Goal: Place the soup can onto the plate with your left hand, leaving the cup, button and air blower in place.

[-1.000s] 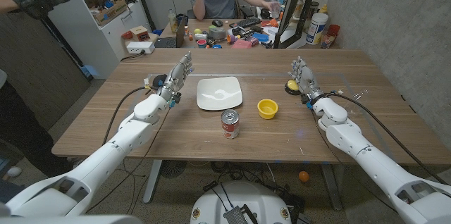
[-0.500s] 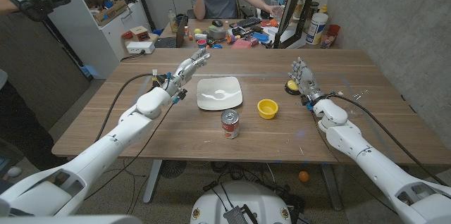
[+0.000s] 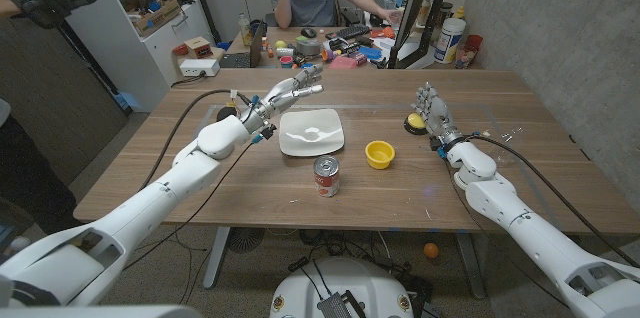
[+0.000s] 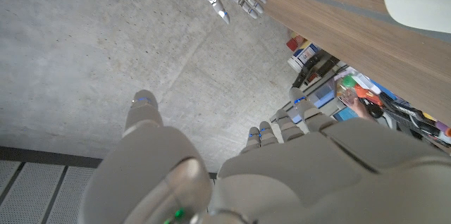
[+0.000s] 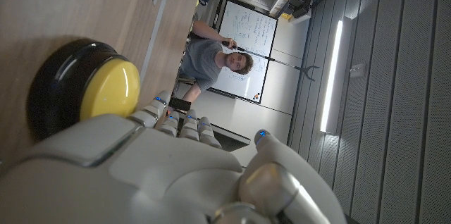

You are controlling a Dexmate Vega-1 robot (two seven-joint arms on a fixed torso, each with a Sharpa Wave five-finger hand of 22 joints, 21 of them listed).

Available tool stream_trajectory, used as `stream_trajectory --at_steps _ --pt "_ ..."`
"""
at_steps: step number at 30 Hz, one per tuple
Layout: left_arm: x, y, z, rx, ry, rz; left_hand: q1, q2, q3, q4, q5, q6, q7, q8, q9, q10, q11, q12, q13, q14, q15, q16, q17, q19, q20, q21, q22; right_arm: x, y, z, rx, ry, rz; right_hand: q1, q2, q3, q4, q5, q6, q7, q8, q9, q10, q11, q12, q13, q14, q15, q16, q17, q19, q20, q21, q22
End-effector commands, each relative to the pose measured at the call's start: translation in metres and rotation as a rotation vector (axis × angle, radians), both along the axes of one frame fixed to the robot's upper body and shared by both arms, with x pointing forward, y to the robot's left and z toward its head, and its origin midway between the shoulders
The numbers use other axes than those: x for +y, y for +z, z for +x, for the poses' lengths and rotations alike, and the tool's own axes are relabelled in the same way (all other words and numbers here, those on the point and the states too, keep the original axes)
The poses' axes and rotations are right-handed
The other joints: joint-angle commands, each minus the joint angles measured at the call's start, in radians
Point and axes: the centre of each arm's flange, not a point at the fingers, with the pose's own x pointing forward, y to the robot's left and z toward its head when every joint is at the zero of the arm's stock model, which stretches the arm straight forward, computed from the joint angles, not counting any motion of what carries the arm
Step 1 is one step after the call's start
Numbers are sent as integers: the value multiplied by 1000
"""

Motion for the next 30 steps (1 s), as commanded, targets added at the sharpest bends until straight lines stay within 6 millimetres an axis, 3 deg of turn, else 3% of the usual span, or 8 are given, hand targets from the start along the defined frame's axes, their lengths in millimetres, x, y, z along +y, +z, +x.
stream_trajectory --at_steps 1,9,16,18,20,23,27,30 --pt "-16 -1 -22 -16 -199 133 2 -10 -41 1 11 -268 29 -24 5 -77 37 -25 6 -59 28 -20 7 -32 17 -25 1 0 0 -11 3 -22 -12 -6 62 9 0 -4 -3 6 7 4 0 11 6 2 -7 4 3 4 0 -24 6 5" --pt "-9 -2 -40 -57 -225 244 43 9 -94 -1 33 -420 74 -39 9 -214 65 -46 10 -185 62 -28 9 -126 5 -89 5 5 -2 -25 0 -43 -16 -7 62 9 1 -5 -4 5 7 4 0 11 6 2 -7 4 3 4 0 -24 6 5" --pt "8 -1 -54 -71 -212 337 87 37 -106 3 52 -490 84 -32 12 -302 92 -45 13 -279 94 -30 11 -197 10 -129 10 12 -5 -37 -7 -57 -14 -10 60 8 2 -7 -4 6 7 4 1 10 6 2 -6 5 4 4 0 -23 6 5" --pt "14 -2 -57 -71 -201 361 106 56 -104 7 54 -501 52 -27 16 -314 92 -37 15 -319 104 -29 11 -229 45 -146 11 15 -6 -40 -6 -60 -12 -11 59 8 2 -7 -4 6 7 4 2 12 7 2 -6 5 4 4 1 -22 6 5" --pt "19 -2 -59 -70 -184 385 136 95 -96 15 48 -512 24 -19 26 -332 106 -27 21 -351 131 -20 14 -264 141 -165 15 17 -8 -42 -5 -63 -11 -12 59 8 2 -8 -4 6 7 4 1 12 6 2 -6 5 4 4 0 -22 6 5" --pt "25 -3 -62 -74 -149 425 158 122 -87 17 36 -501 -3 -9 34 -338 118 -20 25 -354 163 -12 16 -267 174 -170 17 20 -9 -45 -6 -66 -8 -13 58 7 3 -9 -4 7 7 4 2 14 7 2 -6 7 4 5 0 -22 6 5" --pt "32 -5 -68 -105 -98 473 192 160 -70 16 18 -523 12 -14 41 -358 111 -19 29 -380 158 -16 17 -288 174 -182 18 24 -10 -49 -9 -68 -7 -14 57 7 3 -9 -4 6 7 4 2 12 7 2 -5 7 4 5 0 -22 6 5" --pt "35 -6 -71 -125 -58 512 242 206 -45 11 -13 -545 42 -24 50 -393 106 -21 34 -410 148 -17 17 -317 115 -196 20 27 -10 -51 -13 -67 -10 -15 57 7 3 -10 -5 7 7 4 2 13 7 2 -5 7 4 5 0 -21 6 5"
